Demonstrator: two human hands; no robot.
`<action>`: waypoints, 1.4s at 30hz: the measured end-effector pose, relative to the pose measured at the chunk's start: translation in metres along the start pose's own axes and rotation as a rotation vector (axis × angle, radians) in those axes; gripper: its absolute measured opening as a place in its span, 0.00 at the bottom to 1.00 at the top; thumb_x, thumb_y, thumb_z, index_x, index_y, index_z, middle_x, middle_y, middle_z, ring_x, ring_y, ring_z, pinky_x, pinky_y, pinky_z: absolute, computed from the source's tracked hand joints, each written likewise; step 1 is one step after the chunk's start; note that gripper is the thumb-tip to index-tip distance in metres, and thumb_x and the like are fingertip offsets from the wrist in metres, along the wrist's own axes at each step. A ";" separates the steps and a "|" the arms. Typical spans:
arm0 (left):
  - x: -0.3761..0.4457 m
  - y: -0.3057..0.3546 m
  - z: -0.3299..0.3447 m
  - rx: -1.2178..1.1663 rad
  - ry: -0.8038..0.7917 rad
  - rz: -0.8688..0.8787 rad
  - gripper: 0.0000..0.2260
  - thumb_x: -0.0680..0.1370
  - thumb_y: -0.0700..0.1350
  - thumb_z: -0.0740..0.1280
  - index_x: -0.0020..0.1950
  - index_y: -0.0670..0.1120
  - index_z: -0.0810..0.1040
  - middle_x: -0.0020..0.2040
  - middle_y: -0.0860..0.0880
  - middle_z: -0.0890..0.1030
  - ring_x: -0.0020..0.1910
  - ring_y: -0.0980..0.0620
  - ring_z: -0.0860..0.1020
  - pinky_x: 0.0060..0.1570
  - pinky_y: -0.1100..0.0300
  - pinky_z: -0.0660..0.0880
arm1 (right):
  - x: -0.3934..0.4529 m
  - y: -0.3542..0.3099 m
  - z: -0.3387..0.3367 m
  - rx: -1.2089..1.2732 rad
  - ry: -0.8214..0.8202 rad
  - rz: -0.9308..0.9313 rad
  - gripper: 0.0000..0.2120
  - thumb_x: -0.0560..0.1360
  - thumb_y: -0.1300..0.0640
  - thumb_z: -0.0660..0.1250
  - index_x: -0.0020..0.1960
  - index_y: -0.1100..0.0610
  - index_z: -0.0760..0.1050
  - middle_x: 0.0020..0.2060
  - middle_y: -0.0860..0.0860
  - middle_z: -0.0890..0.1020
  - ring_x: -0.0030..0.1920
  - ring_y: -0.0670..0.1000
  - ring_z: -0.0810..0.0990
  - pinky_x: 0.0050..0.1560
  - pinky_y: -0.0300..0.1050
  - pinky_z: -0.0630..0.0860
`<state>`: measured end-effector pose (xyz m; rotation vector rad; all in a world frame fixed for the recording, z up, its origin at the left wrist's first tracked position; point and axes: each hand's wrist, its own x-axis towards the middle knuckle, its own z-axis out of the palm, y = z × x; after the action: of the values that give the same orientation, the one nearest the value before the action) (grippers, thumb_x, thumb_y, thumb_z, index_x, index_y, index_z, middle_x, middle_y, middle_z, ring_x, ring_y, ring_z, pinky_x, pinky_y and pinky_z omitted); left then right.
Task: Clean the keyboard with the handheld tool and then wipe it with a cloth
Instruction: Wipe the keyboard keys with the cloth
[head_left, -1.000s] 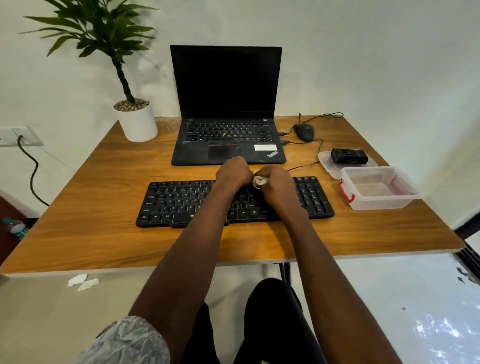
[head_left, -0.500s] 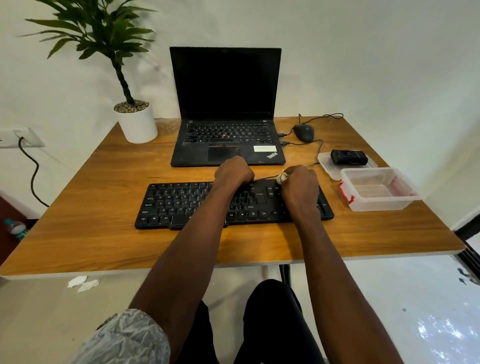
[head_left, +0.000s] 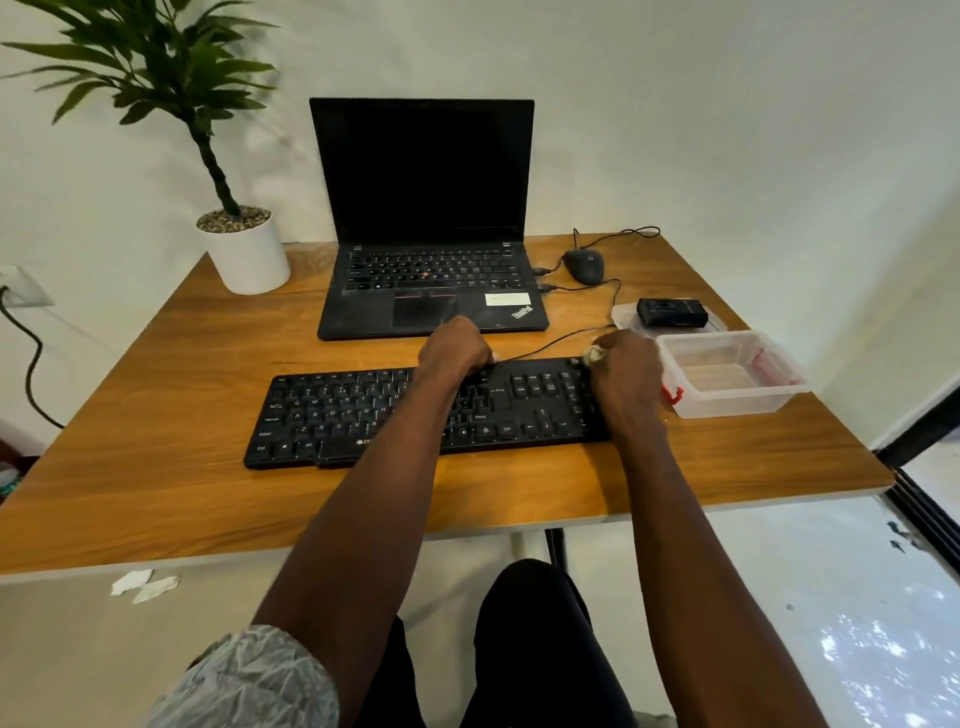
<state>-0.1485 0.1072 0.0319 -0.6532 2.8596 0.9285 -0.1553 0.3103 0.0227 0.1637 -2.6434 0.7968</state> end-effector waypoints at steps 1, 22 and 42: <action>0.000 0.000 0.000 0.001 0.006 -0.001 0.14 0.73 0.52 0.73 0.50 0.42 0.81 0.48 0.46 0.82 0.47 0.47 0.80 0.55 0.48 0.76 | -0.005 -0.007 -0.002 0.077 -0.067 -0.062 0.07 0.76 0.62 0.65 0.48 0.59 0.83 0.44 0.55 0.84 0.47 0.55 0.80 0.46 0.46 0.76; -0.004 0.048 0.031 0.057 -0.075 0.214 0.13 0.71 0.58 0.74 0.44 0.48 0.85 0.46 0.48 0.83 0.47 0.48 0.80 0.50 0.53 0.77 | 0.029 0.006 -0.047 -0.037 -0.500 -0.154 0.15 0.73 0.67 0.68 0.58 0.56 0.82 0.55 0.55 0.83 0.54 0.53 0.80 0.55 0.48 0.76; -0.004 0.064 0.026 -0.007 -0.143 0.009 0.27 0.70 0.52 0.77 0.62 0.38 0.76 0.60 0.42 0.79 0.57 0.43 0.78 0.51 0.52 0.74 | 0.020 0.005 -0.056 0.017 -0.457 -0.113 0.14 0.74 0.66 0.68 0.58 0.56 0.81 0.54 0.55 0.83 0.53 0.52 0.79 0.53 0.45 0.76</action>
<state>-0.1733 0.1705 0.0465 -0.5508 2.7369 0.9454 -0.1576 0.3450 0.0709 0.5546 -3.0130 0.8230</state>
